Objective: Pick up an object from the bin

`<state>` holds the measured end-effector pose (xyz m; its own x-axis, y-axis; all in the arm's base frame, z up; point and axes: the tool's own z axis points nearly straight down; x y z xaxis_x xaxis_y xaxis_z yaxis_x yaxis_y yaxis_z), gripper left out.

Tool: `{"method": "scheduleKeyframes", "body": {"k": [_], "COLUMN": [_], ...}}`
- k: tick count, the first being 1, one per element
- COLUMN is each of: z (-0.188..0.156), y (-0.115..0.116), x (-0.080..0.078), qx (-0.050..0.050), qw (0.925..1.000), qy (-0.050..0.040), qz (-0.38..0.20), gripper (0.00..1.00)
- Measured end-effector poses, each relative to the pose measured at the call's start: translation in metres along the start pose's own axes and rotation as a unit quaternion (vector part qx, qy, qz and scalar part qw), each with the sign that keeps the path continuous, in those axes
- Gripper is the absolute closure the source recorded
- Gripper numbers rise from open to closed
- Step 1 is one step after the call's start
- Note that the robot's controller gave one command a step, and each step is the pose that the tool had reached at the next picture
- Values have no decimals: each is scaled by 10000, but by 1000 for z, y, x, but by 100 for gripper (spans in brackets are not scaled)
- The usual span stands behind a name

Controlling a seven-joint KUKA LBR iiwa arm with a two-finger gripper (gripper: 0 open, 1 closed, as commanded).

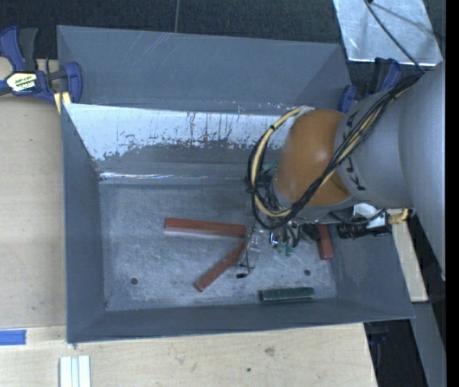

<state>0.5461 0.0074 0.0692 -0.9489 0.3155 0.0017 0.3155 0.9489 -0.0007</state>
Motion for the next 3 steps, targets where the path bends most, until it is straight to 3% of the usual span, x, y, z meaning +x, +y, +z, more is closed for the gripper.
{"method": "scheduleKeyframes", "body": {"k": [1,2,3], "z": [-2,-4,-133], "y": [32,34,71], "x": [42,41,53], "qx": [-1,-18,-8], "qw": [9891,9889,9722], "qy": [-26,-51,-32], "qz": [-1474,-1482,-2341], "gripper": [0,100,100]}}
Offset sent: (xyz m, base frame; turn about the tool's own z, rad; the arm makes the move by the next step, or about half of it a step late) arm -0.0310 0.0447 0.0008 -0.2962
